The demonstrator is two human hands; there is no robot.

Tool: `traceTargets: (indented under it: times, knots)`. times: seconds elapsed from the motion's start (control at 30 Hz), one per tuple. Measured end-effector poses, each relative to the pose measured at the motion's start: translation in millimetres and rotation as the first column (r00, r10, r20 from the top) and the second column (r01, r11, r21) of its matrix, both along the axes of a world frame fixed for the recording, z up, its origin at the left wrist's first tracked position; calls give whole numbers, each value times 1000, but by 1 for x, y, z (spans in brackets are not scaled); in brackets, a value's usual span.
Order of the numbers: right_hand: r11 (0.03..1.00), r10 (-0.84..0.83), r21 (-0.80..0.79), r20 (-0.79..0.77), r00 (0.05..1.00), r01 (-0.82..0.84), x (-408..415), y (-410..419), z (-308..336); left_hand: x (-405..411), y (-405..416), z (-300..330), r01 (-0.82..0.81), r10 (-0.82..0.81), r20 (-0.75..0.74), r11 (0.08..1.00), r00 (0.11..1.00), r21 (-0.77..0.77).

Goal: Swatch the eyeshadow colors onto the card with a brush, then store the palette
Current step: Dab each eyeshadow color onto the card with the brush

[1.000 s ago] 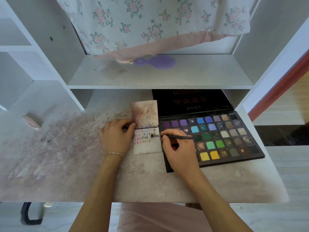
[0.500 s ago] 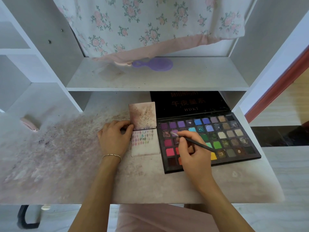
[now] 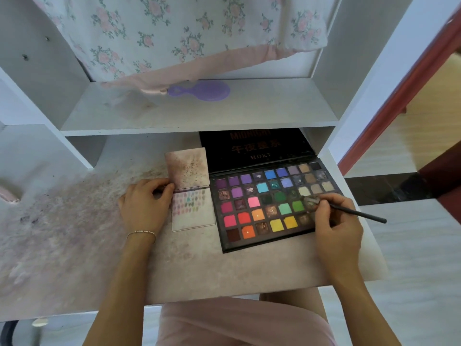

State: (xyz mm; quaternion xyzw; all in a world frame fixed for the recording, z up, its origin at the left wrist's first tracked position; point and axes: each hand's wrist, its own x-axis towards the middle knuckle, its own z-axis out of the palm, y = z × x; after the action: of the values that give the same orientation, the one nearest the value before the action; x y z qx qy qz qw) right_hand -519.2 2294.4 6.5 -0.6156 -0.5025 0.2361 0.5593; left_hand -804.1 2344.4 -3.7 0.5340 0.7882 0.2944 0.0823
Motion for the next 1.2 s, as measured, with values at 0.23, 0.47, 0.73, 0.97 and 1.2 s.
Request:
traceTargets:
  times: [0.23, 0.47, 0.73, 0.97, 1.2]
  knots:
    - [978, -210, -12, -19, 978, 210, 21, 7, -7, -1, 1, -1, 3, -3, -1, 1000, 1000, 3]
    - [989, -141, -43, 51, 989, 144, 19, 9, -7, 0, 0, 1, 12, -12, 3, 1000, 1000, -3]
    - [986, -157, -54, 33, 987, 159, 17, 8, -4, 0, -1, 5, 39, -39, 43, 999, 998, -8]
    - [986, -152, -62, 40, 988, 154, 16, 8, -2, 1, -3, 7, 33, -32, 58, 999, 998, -21]
    - [987, -148, -56, 49, 988, 151, 15, 5, -2, 2, -3, 10, 37, -35, 61, 999, 998, -29]
